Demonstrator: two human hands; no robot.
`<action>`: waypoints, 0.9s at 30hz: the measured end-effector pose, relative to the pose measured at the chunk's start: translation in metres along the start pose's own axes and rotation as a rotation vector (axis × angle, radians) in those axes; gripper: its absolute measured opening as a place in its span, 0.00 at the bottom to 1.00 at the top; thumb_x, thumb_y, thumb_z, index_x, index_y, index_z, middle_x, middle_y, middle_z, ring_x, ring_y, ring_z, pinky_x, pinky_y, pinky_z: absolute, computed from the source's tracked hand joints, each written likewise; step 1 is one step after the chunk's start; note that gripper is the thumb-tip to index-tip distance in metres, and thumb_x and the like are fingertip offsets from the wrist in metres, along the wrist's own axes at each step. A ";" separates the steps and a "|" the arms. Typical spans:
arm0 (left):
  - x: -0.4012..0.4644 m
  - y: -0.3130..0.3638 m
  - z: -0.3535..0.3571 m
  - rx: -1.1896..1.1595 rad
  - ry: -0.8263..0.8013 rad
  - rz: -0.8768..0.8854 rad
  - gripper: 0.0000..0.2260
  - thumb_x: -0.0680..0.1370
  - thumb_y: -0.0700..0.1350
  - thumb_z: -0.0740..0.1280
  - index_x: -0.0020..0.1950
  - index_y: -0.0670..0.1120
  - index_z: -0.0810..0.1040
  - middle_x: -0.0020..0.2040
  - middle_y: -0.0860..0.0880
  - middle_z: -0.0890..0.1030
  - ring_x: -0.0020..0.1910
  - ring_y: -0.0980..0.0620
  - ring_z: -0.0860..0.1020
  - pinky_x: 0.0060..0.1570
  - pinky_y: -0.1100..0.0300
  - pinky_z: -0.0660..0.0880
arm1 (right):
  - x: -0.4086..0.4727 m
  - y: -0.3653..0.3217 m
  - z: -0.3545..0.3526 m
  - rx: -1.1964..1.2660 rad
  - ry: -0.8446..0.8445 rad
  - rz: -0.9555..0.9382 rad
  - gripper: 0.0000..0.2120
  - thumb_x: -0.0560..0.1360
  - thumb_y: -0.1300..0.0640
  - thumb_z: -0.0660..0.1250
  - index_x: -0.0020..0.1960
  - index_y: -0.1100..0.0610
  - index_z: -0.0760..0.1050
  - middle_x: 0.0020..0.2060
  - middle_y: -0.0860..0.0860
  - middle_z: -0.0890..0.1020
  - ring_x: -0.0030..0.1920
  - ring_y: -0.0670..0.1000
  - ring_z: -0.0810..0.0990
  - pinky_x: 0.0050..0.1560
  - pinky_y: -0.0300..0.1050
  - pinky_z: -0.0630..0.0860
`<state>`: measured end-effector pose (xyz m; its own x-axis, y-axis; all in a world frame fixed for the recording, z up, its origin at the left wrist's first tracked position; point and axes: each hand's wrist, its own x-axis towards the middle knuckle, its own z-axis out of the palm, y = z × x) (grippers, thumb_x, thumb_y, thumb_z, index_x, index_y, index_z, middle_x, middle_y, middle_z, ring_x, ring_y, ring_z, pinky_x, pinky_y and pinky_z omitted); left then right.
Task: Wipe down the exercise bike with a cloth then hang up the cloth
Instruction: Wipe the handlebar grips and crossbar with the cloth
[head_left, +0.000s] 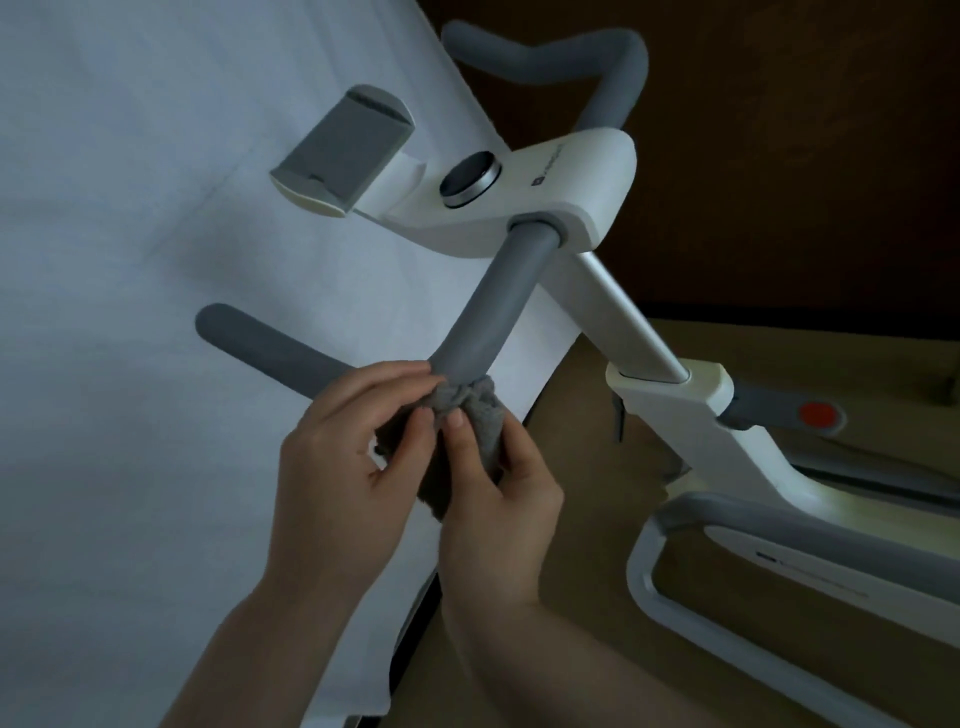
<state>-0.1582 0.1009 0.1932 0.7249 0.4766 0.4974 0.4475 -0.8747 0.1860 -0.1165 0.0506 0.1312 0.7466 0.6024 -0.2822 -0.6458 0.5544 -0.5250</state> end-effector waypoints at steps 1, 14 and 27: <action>-0.002 0.002 0.001 0.008 0.001 -0.016 0.09 0.77 0.41 0.68 0.57 0.44 0.82 0.55 0.52 0.81 0.55 0.62 0.77 0.56 0.75 0.69 | 0.005 -0.003 0.000 0.007 0.021 -0.005 0.09 0.76 0.62 0.68 0.56 0.57 0.81 0.46 0.53 0.85 0.49 0.51 0.84 0.46 0.43 0.81; 0.002 0.018 0.003 -0.025 -0.001 -0.078 0.14 0.76 0.39 0.69 0.61 0.46 0.79 0.55 0.56 0.80 0.54 0.67 0.76 0.53 0.78 0.67 | 0.049 -0.024 0.013 0.033 0.111 -0.056 0.12 0.79 0.51 0.64 0.62 0.49 0.74 0.53 0.46 0.81 0.55 0.45 0.81 0.56 0.48 0.80; 0.008 0.007 0.005 -0.103 0.035 -0.117 0.14 0.75 0.38 0.70 0.59 0.50 0.79 0.51 0.63 0.77 0.52 0.73 0.73 0.47 0.79 0.68 | 0.057 -0.032 0.016 -0.134 0.113 -0.057 0.11 0.79 0.47 0.63 0.60 0.46 0.74 0.50 0.43 0.83 0.47 0.39 0.82 0.41 0.37 0.79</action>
<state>-0.1472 0.0992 0.1942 0.6512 0.5742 0.4963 0.4706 -0.8185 0.3296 -0.0560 0.0767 0.1445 0.7992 0.5000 -0.3334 -0.5807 0.4997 -0.6427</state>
